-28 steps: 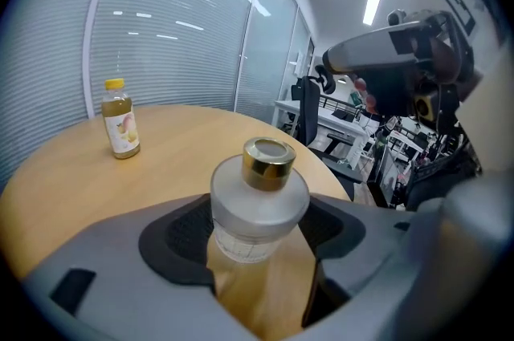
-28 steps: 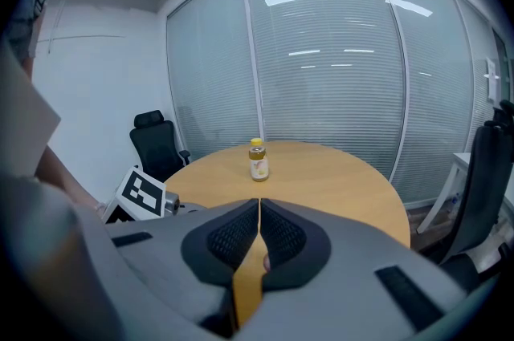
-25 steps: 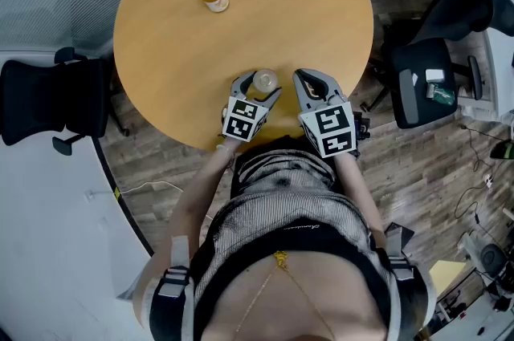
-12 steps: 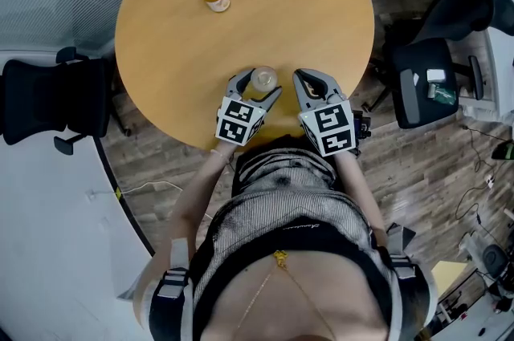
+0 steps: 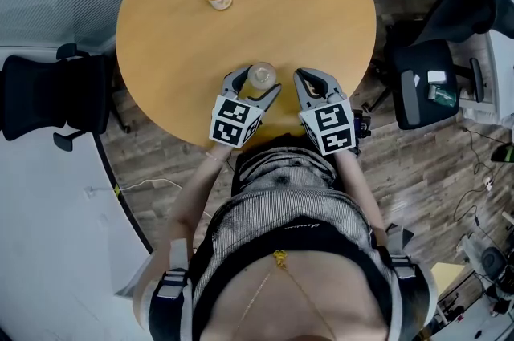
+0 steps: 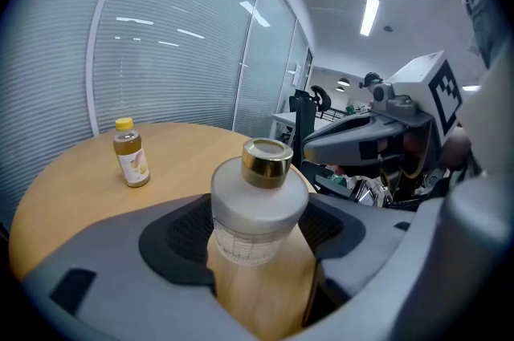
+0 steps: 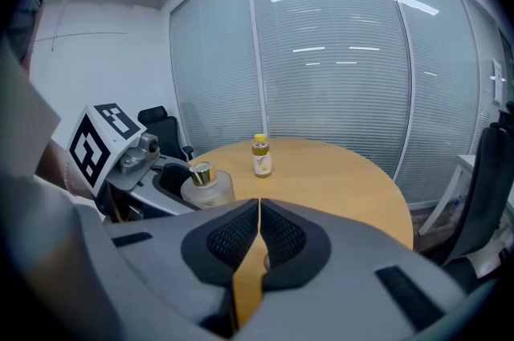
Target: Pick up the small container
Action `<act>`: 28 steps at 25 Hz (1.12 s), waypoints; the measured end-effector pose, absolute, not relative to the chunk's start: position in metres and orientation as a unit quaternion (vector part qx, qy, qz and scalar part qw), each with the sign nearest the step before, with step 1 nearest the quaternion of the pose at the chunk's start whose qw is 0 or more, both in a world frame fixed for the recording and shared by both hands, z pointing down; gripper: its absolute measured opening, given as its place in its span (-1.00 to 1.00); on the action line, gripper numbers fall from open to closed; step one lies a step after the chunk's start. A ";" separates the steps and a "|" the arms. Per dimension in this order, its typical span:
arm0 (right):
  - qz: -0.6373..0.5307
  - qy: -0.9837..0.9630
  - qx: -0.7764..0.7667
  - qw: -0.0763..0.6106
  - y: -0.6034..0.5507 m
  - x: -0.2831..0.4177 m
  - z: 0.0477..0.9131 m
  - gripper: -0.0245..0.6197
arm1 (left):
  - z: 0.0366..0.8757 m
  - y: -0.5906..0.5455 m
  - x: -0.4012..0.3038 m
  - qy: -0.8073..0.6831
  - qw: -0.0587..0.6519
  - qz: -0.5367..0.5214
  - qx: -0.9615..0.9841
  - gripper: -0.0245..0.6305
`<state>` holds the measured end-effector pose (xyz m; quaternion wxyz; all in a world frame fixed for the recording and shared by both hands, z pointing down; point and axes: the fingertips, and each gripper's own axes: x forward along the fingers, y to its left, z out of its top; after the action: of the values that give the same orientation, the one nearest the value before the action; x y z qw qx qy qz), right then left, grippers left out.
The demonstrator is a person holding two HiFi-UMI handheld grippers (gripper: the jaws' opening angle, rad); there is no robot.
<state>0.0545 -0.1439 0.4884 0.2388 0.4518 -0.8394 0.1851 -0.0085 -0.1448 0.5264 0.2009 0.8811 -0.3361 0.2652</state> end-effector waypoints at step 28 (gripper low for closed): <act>0.182 -0.846 0.439 0.244 -0.146 0.046 0.489 -0.86 | 0.432 -0.147 -0.016 -0.284 0.207 0.255 0.901 0.12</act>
<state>0.0457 -0.1463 0.4889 0.2435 0.4388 -0.8457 0.1815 -0.0155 -0.1472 0.4323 0.2070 0.9007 -0.2839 0.2554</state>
